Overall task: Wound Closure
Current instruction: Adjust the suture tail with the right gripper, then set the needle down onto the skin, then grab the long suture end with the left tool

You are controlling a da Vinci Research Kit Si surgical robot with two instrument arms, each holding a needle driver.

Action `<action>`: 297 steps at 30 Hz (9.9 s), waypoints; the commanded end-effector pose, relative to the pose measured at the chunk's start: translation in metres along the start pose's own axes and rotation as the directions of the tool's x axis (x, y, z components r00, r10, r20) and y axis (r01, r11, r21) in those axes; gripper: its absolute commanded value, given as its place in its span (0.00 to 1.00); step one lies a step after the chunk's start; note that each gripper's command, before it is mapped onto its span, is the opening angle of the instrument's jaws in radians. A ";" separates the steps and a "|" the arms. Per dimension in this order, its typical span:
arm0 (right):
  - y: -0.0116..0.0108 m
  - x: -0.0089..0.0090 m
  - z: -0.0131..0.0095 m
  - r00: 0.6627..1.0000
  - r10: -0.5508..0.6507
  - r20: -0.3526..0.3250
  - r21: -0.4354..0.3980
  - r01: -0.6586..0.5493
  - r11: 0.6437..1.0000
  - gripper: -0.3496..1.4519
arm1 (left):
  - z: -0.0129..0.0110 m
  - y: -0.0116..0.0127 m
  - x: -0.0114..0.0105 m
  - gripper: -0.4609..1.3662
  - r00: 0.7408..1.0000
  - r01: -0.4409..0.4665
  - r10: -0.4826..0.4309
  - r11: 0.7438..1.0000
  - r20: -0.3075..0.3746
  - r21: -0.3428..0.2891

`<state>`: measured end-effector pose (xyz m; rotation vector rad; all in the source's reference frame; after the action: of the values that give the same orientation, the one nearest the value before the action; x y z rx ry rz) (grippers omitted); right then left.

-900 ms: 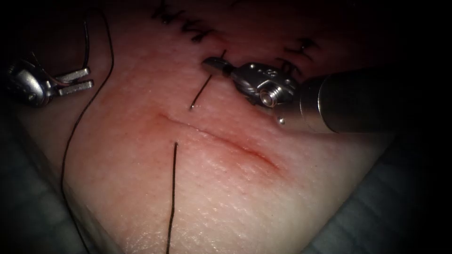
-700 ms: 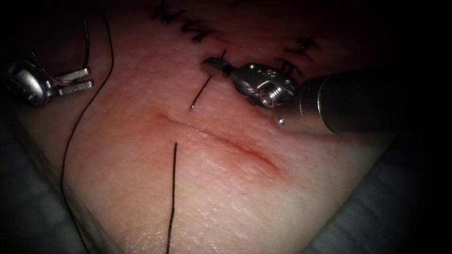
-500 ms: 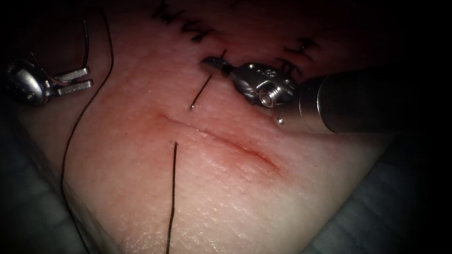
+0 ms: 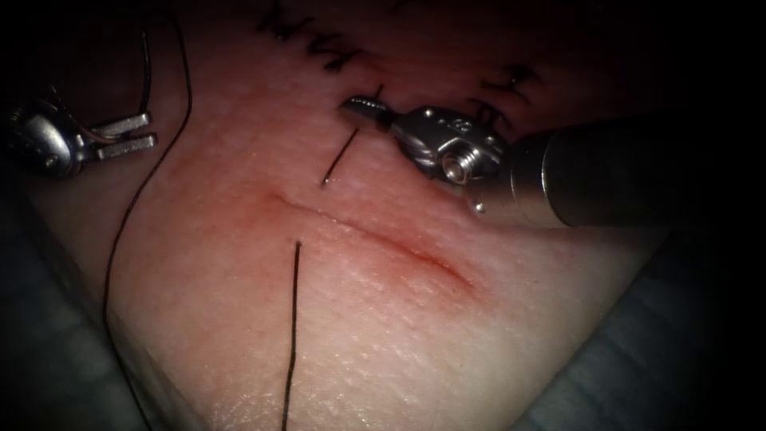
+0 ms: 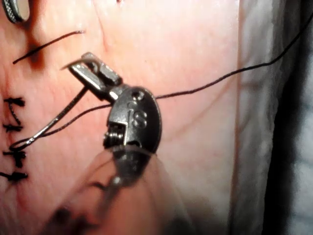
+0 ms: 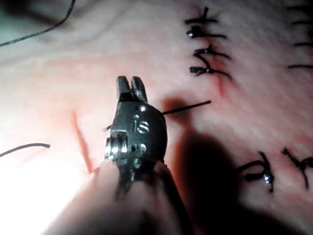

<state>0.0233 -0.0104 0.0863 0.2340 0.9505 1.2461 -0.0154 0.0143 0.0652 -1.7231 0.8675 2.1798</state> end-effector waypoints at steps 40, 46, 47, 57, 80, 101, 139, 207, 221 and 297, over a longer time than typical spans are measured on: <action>0.0077 -0.0039 0.0081 0.862 0.503 0.068 -0.339 -0.454 0.824 0.82 | -0.0001 0.0003 0.0000 0.06 1.000 0.001 -0.001 1.000 -0.010 -0.006; 0.0075 -0.0045 0.0095 0.878 0.467 0.107 -0.335 -0.411 0.848 0.80 | -0.0002 0.0004 0.0000 0.06 1.000 0.006 -0.006 1.000 -0.011 -0.007; 0.0074 -0.0046 0.0097 0.886 0.449 0.118 -0.324 -0.393 0.861 0.80 | -0.0002 0.0004 0.0000 0.06 1.000 0.006 -0.006 1.000 -0.011 -0.007; 0.0068 -0.0045 0.0102 0.922 0.339 0.188 -0.322 -0.268 0.908 0.00 | -0.0003 0.0003 0.0000 0.06 1.000 0.006 -0.006 1.000 -0.012 -0.007; 0.0014 -0.0013 0.0037 0.954 -0.107 -0.278 0.070 0.131 0.989 0.00 | -0.0002 0.0004 0.0001 0.06 1.000 0.018 -0.018 1.000 -0.012 -0.008; -0.0010 -0.0011 0.0026 0.893 -0.156 -0.421 0.232 0.273 0.934 0.00 | -0.0001 0.0005 0.0001 0.06 1.000 0.024 -0.024 1.000 -0.015 -0.010; 0.0002 0.0029 -0.0069 0.927 -0.250 -0.278 0.213 0.314 0.925 0.99 | 0.0004 0.0003 0.0000 0.06 1.000 0.028 -0.028 0.999 -0.014 -0.018; -0.0062 0.0006 -0.0063 0.875 -0.468 -0.122 0.331 0.480 0.812 0.85 | 0.0090 0.0003 -0.0096 0.06 0.611 0.034 0.638 0.570 0.469 -0.821; -0.0062 -0.0003 -0.0063 0.870 -0.477 -0.121 0.335 0.489 0.806 0.82 | 0.0092 0.0010 -0.0117 0.60 0.530 0.143 0.682 0.513 0.503 -0.846; -0.0007 -0.0004 -0.0064 0.859 -0.498 -0.121 0.346 0.507 0.789 0.80 | 0.0046 0.0129 0.0105 0.67 0.978 -0.158 0.208 0.753 0.004 -0.639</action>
<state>0.0193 -0.0132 0.0821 0.2349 1.1719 0.5716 -0.0290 0.0045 0.0597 -1.8593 0.2723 2.8957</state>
